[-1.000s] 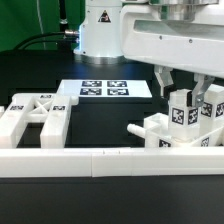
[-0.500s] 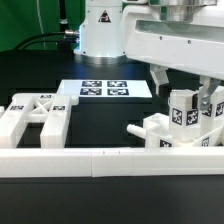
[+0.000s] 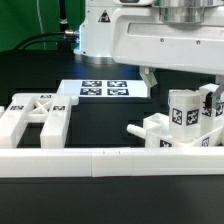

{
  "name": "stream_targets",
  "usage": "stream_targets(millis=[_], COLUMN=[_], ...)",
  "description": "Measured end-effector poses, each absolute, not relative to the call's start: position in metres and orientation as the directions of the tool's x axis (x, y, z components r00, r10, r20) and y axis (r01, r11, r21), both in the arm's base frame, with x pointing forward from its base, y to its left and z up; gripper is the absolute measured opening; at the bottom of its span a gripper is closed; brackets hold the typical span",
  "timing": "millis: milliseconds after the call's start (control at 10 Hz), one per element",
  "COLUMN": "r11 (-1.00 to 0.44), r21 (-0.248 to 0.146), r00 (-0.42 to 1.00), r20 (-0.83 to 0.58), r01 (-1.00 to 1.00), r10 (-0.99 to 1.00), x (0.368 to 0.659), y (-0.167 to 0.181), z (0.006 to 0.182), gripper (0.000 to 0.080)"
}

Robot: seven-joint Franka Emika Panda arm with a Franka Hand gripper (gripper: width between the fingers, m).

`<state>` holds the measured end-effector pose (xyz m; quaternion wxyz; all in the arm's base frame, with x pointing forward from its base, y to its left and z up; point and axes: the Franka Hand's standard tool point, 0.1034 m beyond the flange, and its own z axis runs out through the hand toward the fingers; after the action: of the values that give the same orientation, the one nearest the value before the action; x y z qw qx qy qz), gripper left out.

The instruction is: Assemble chair

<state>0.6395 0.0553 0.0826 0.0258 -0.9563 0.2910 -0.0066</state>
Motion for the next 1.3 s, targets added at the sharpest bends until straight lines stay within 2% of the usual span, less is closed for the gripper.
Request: stream_targets(millis=[200, 400, 700, 900, 1100, 1200, 1300], r11=[-0.954, -0.994, -0.991, -0.977, -0.974, -0.974, -0.975], r21=[-0.038, -0.027, -0.02, -0.008, -0.008, -0.007, -0.008], r00=[0.954, 0.994, 0.991, 0.977, 0.974, 0.974, 0.975], r20=[0.014, 0.02, 0.025, 0.024, 0.024, 0.024, 0.024], r01=[-0.299, -0.103, 0.133, 0.213, 0.225, 0.225, 0.222], r10=[-0.299, -0.104, 0.132, 0.212, 0.225, 0.225, 0.221], x=[0.6389, 0.6384, 0.6385, 0.6382, 0.6382, 0.6382, 0.6382], y=[0.0555, 0.0558, 0.0512, 0.05, 0.0499, 0.0497, 0.0497], z=[0.082, 0.081, 0.0807, 0.0804, 0.0804, 0.0803, 0.0803], gripper=[0.0649, 0.0649, 0.0649, 0.0649, 0.0382, 0.0286, 0.0286])
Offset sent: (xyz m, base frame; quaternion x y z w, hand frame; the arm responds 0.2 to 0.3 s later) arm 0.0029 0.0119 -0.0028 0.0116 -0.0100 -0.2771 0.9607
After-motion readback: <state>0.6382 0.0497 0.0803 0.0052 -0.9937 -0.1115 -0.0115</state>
